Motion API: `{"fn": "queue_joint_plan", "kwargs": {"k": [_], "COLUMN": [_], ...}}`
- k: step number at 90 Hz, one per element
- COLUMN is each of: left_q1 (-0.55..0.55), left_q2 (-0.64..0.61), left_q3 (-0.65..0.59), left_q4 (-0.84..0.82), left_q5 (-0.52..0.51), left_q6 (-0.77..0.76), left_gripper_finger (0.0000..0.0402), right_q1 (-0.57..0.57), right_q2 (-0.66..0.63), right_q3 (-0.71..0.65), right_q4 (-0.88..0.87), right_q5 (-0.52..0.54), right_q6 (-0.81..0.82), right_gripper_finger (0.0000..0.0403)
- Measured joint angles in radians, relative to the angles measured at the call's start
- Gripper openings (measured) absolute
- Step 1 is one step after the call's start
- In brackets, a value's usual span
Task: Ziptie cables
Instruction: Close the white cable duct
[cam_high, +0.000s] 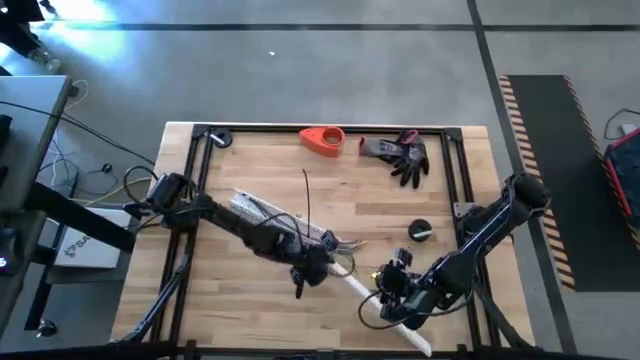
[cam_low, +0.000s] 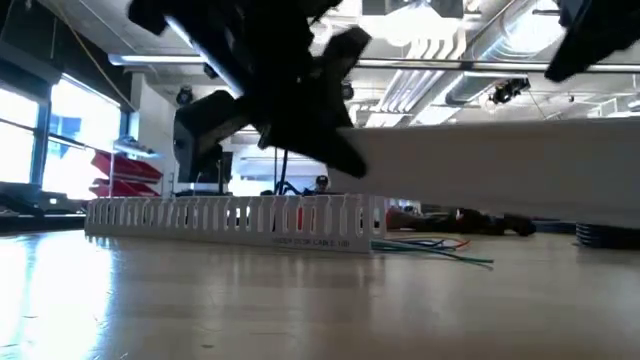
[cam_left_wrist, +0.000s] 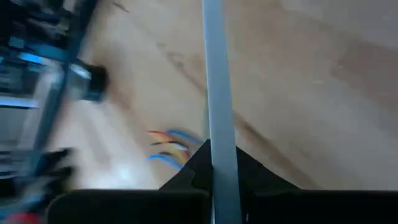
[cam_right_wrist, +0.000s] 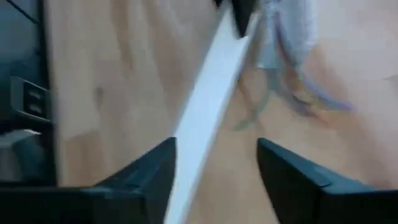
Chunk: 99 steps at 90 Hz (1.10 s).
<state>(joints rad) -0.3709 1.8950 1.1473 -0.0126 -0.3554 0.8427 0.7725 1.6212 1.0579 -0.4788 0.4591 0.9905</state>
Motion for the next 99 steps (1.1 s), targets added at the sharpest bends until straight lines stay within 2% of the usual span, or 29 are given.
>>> {"fn": "queue_joint_plan", "kwargs": {"k": [14, 26, 36, 45, 55, 63, 75, 87, 99], "left_q1": [-0.044, -0.052, -0.055, -0.055, -0.058, -0.062, -0.067, -0.060, -0.060], "left_q2": [0.000, 0.000, 0.000, 0.000, 0.000, 0.000, 0.000, 0.002, -0.011], "left_q3": [0.000, -0.001, -0.001, -0.001, -0.001, -0.001, -0.001, -0.002, 0.021], "left_q4": [0.033, 0.045, 0.054, 0.080, 0.099, 0.101, 0.099, 0.088, 0.013], "left_q5": [-0.133, -0.199, -0.257, -0.272, -0.285, -0.293, -0.319, -0.286, -0.272], "left_q6": [0.087, 0.103, 0.136, 0.163, 0.195, 0.207, 0.162, 0.094, -0.025], "left_gripper_finger": [0.0000, 0.0000, 0.0000, 0.0000, 0.0000, 0.0000, 0.0001, 0.0022, 0.0070], "right_q1": [-0.019, -0.021, -0.020, -0.027, -0.027, -0.027, -0.028, -0.027, -0.027], "right_q2": [0.002, 0.002, 0.002, 0.002, 0.002, 0.002, 0.002, 0.001, 0.000], "right_q3": [-0.174, -0.245, -0.267, -0.294, -0.327, -0.333, -0.334, -0.333, -0.316], "right_q4": [0.283, 0.359, 0.373, 0.426, 0.461, 0.467, 0.436, 0.370, 0.273], "right_q5": [-0.190, -0.218, -0.260, -0.324, -0.368, -0.385, -0.389, -0.411, -0.449], "right_q6": [0.055, 0.109, 0.109, 0.109, 0.112, 0.112, 0.150, 0.180, 0.222], "right_gripper_finger": [0.0330, 0.0366, 0.0372, 0.0360, 0.0327, 0.0284, 0.0198, 0.0197, 0.0196]}}
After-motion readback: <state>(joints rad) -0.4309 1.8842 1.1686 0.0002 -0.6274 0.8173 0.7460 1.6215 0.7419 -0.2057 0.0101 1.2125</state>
